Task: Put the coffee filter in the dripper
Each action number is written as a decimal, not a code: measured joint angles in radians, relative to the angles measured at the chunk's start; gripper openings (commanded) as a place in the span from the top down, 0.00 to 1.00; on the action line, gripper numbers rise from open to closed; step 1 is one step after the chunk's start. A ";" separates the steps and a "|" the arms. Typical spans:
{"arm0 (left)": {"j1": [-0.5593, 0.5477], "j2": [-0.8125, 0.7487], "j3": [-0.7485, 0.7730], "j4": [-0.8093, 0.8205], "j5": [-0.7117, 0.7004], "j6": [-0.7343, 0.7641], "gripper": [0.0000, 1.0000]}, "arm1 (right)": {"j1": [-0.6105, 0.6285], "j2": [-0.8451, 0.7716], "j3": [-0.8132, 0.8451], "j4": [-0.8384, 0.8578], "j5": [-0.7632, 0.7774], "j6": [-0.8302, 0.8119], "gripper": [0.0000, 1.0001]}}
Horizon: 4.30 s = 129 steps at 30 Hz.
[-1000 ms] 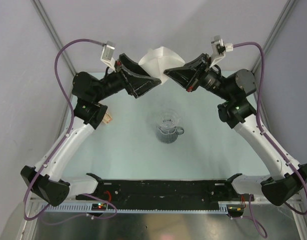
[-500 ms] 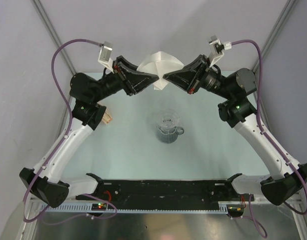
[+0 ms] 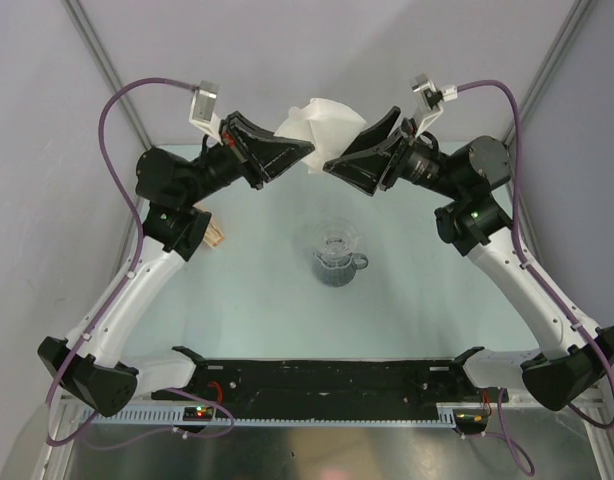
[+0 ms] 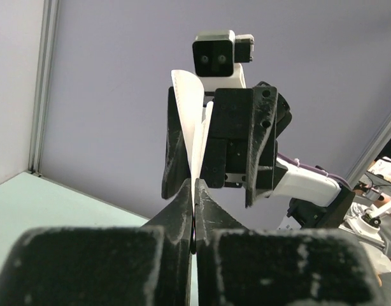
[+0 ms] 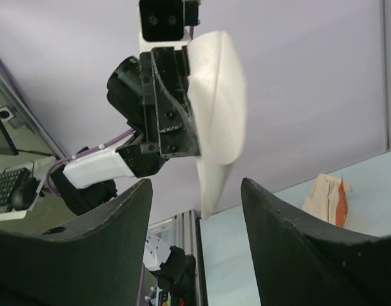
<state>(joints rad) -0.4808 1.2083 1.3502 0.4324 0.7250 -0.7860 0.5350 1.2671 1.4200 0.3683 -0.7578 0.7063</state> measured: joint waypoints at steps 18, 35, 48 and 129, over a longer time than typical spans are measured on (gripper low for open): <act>0.000 0.001 -0.012 0.008 -0.040 -0.049 0.46 | 0.037 0.046 -0.014 0.020 -0.016 -0.044 1.00; 0.018 -0.003 -0.060 0.021 0.011 -0.013 0.71 | 0.020 0.047 -0.023 0.018 -0.052 -0.001 1.00; 0.074 -0.004 -0.031 0.033 0.015 -0.029 0.68 | 0.008 0.047 -0.032 0.020 -0.064 0.002 1.00; 0.113 -0.050 -0.044 -0.204 0.161 0.203 0.17 | -0.150 0.016 0.088 -0.120 -0.226 -0.123 1.00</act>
<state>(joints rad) -0.3679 1.1580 1.3064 0.2287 0.8860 -0.5827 0.3855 1.2831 1.5082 0.2485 -0.9840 0.5831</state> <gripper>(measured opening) 0.820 0.009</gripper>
